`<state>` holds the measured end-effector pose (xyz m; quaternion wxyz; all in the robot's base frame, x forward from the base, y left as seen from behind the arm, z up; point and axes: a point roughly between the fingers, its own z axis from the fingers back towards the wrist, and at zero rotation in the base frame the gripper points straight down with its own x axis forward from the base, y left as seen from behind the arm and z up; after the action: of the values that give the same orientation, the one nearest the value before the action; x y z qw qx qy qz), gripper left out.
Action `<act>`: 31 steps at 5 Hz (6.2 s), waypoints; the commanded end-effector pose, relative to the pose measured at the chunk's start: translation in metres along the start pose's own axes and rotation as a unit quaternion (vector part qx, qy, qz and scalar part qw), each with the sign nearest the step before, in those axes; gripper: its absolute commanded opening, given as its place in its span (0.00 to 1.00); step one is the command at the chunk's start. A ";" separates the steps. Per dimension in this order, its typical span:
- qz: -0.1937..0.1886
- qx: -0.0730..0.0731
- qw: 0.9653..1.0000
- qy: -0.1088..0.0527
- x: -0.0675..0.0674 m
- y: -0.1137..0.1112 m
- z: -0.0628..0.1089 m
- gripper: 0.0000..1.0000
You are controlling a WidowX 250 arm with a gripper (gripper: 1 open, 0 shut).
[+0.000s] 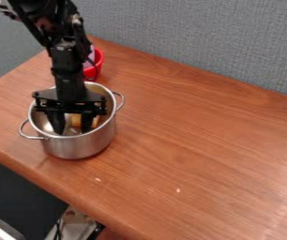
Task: Remove the yellow object from the metal pot
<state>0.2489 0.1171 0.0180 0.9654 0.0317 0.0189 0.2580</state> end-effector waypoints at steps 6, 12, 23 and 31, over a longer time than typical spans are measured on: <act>0.006 -0.016 1.000 -0.010 0.007 0.004 0.019 1.00; 0.004 -0.024 1.000 -0.001 0.006 0.004 0.021 0.00; -0.035 -0.021 0.999 -0.007 0.005 -0.009 0.012 0.00; -0.055 -0.013 0.998 -0.010 0.002 -0.014 0.002 1.00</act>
<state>0.2548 0.1066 0.0152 0.9768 0.0155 0.0147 0.2130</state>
